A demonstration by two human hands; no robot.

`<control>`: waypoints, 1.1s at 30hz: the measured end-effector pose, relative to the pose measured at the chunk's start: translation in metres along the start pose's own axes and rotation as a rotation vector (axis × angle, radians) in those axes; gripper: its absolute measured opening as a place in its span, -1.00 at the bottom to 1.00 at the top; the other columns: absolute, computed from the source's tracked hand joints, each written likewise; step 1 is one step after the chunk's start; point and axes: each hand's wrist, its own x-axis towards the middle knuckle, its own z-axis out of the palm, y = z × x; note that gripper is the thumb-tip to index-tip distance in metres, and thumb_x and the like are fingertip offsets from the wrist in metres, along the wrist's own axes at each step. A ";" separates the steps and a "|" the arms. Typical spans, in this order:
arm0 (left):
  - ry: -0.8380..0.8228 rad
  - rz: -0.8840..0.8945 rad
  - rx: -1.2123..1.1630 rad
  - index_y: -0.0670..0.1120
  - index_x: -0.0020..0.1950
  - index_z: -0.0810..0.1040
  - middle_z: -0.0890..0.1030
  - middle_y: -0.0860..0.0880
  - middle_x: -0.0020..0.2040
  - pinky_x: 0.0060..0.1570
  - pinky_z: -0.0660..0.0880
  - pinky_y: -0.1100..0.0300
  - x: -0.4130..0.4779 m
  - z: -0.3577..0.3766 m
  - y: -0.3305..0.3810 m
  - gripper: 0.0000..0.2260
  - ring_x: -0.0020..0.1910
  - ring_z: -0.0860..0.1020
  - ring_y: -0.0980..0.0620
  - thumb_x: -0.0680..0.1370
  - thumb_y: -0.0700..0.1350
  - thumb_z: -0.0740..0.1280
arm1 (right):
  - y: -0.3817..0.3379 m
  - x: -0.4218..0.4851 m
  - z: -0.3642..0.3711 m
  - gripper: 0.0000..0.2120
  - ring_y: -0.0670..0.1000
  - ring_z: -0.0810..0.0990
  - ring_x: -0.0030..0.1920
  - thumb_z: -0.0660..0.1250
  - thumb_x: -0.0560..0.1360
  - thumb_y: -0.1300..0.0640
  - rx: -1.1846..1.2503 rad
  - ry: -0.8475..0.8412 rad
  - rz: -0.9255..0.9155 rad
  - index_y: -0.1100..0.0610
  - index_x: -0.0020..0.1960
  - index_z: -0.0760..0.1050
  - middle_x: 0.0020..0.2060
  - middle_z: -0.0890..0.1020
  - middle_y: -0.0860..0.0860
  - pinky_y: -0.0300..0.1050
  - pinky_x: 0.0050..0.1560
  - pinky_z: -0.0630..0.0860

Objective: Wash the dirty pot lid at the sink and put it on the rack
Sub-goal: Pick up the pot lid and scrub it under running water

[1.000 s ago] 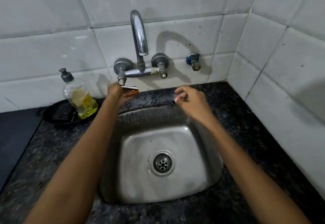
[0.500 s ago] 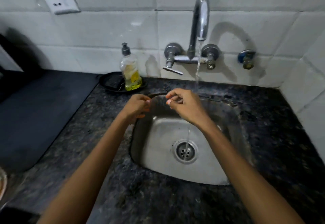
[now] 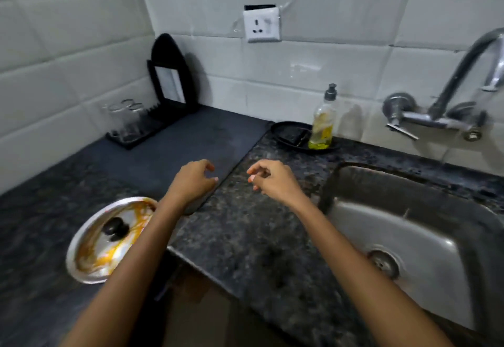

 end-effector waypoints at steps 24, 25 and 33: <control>0.220 -0.136 0.133 -0.12 -0.12 0.58 0.63 -0.21 -0.03 -0.17 0.47 0.05 -0.025 -0.020 -0.233 -0.70 -0.08 0.58 -0.22 0.26 0.03 0.35 | -0.051 0.026 0.185 -0.85 -0.01 0.58 -0.33 0.29 0.45 0.31 0.113 -0.150 0.094 0.08 -0.19 0.52 -0.27 0.62 0.14 -0.20 -0.35 0.47; 0.249 -0.111 0.122 -0.11 -0.14 0.58 0.64 -0.20 -0.07 -0.18 0.46 0.05 -0.025 -0.024 -0.225 -0.70 -0.10 0.59 -0.21 0.25 0.04 0.33 | -0.046 0.024 0.181 -0.87 -0.01 0.58 -0.33 0.28 0.45 0.31 0.124 -0.131 0.107 0.12 -0.16 0.53 -0.23 0.62 0.20 -0.18 -0.35 0.47; 0.240 -0.049 -0.443 -0.04 -0.08 0.69 0.71 -0.04 -0.14 0.03 0.50 0.20 -0.010 -0.022 -0.088 -0.78 -0.03 0.63 0.02 0.36 0.01 0.36 | -0.007 0.005 0.084 -0.87 0.13 0.63 -0.13 0.30 0.45 0.29 0.105 0.177 0.202 0.16 -0.04 0.57 -0.11 0.68 0.21 0.07 -0.05 0.57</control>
